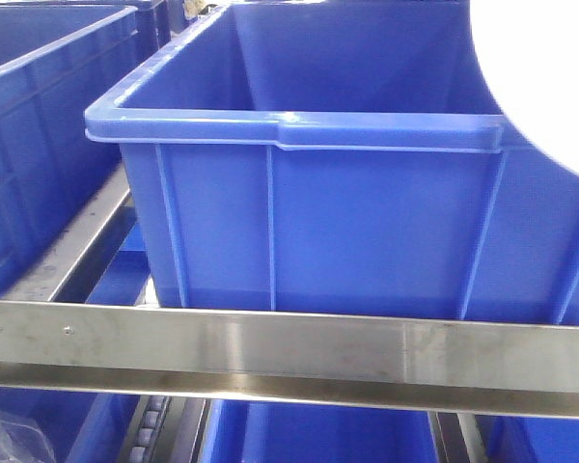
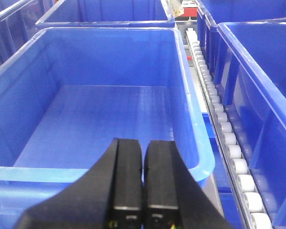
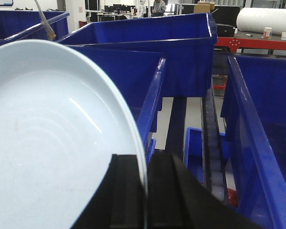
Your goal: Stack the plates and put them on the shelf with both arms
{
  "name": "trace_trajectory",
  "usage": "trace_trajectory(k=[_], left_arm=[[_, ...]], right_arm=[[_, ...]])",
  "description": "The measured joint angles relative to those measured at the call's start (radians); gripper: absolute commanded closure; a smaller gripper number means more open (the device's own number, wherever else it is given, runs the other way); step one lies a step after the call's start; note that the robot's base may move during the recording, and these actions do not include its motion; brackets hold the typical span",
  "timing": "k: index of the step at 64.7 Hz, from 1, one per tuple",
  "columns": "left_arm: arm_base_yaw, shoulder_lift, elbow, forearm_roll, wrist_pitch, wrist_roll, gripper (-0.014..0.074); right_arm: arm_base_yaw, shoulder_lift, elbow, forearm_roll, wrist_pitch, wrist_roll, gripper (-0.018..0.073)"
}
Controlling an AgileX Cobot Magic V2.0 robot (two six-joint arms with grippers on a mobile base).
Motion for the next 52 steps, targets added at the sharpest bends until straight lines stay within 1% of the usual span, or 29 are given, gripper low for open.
trace_trajectory(k=[27,33,43,52], left_arm=[[0.0,0.0,0.0,0.0,0.0,0.0,0.0514],[0.0,0.0,0.0,0.0,0.0,0.0,0.0514],[0.0,0.0,0.0,0.0,0.0,0.0,0.0514],[0.0,0.0,0.0,0.0,0.0,0.0,0.0514]], right_arm=[[0.0,0.0,0.0,0.0,-0.002,0.0,0.0503],[0.0,0.016,-0.026,0.0,0.003,0.0,0.0503],[0.0,0.102,-0.111,0.0,-0.001,0.0,0.0503],[0.0,0.23,-0.193,0.0,-0.045,0.0,0.0503]])
